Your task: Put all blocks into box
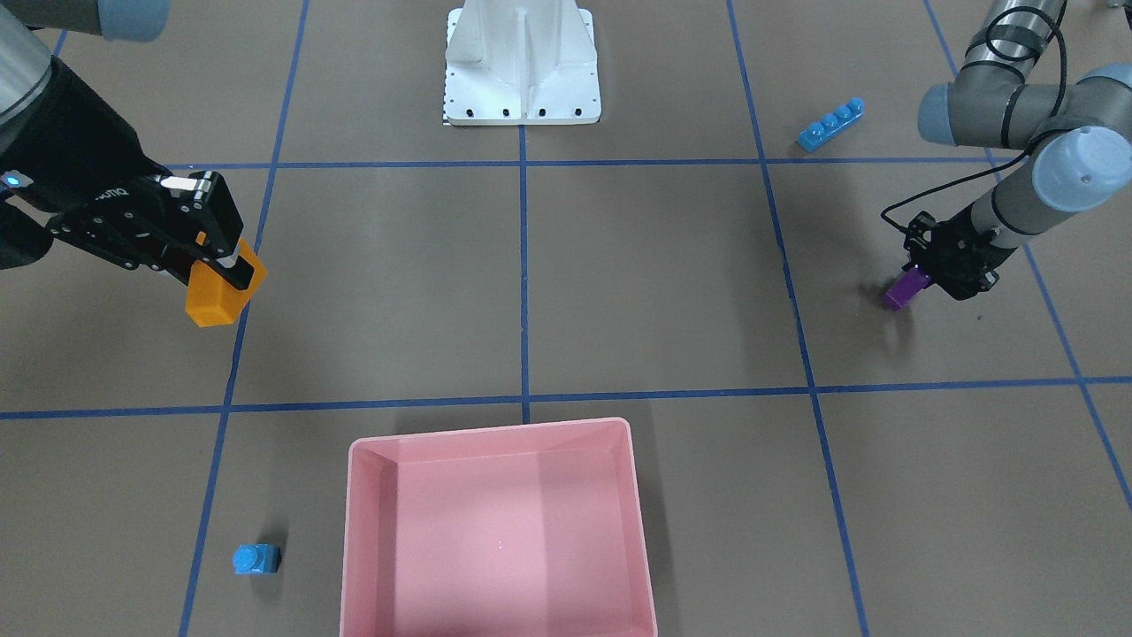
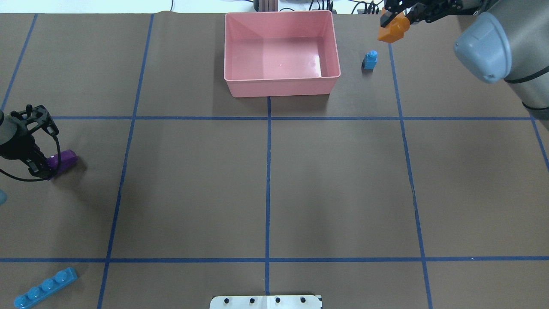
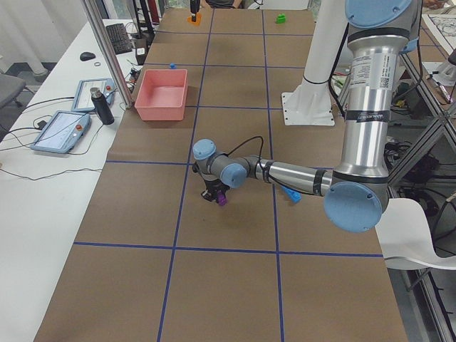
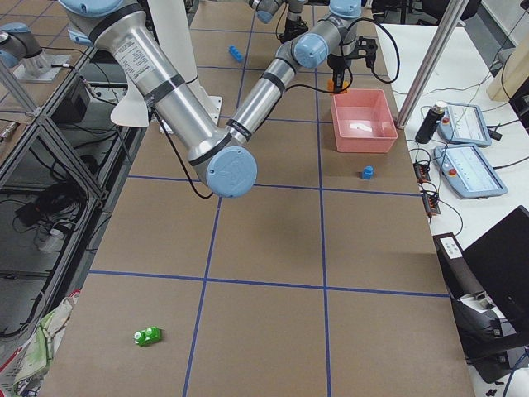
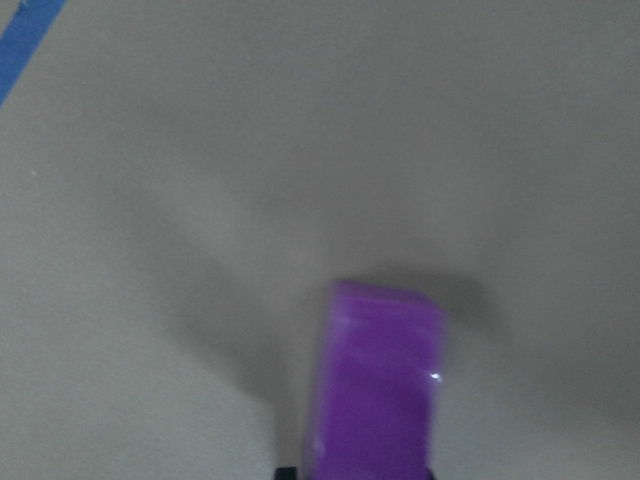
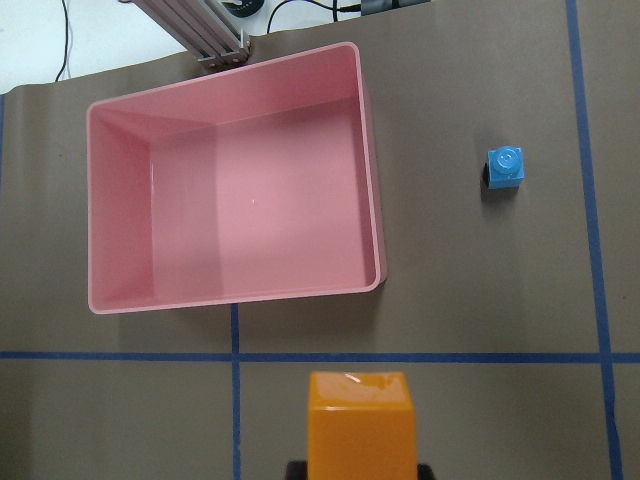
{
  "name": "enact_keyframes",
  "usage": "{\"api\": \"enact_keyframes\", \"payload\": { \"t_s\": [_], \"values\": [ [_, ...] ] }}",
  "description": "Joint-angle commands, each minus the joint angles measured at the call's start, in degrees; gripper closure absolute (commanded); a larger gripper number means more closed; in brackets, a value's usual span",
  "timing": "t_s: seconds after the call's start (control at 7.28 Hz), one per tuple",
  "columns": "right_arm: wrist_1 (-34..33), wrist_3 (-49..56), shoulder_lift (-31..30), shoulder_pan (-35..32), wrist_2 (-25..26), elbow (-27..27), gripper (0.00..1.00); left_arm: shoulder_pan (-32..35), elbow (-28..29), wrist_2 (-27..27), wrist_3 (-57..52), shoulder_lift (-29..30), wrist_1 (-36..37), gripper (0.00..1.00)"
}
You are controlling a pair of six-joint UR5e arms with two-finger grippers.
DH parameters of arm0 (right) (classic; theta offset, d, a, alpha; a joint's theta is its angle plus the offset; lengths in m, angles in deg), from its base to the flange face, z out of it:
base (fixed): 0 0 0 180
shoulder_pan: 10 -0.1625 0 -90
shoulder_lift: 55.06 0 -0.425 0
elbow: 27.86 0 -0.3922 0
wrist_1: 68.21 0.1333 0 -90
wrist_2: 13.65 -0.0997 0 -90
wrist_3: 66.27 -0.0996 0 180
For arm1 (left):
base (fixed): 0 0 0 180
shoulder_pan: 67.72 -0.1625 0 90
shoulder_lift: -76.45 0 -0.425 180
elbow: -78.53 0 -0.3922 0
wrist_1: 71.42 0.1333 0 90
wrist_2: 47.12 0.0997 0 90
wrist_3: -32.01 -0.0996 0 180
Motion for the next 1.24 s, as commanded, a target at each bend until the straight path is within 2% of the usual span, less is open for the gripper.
{"api": "enact_keyframes", "payload": {
  "t_s": [0.0,0.14,0.41,0.69,0.96,1.1],
  "values": [
    [1.94,0.37,6.6,0.75,0.47,-8.71,1.0,0.32,-4.33,-6.67,6.5,0.01,0.31,1.0],
    [7.79,0.19,9.5,1.89,2.47,-15.2,1.0,0.5,-6.43,-7.14,7.74,0.1,0.49,1.0],
    [22.9,0.02,15.13,5.05,6.52,-31.27,1.0,3.83,-6.89,-9.86,7.75,0.97,1.54,1.0],
    [27.95,0.1,17.96,9.96,12.4,-40.45,1.0,7.17,-6.89,-12.67,8.01,2.03,1.63,1.0],
    [32.69,0.1,17.97,13.67,17.33,-46.61,1.0,8.41,-7.68,-12.77,11.69,4.13,1.63,1.0],
    [36.29,0.45,17.97,13.68,17.35,-50.12,0.74,9.11,-8.11,-12.77,14.14,6.49,2.94,1.0]
  ]
}}
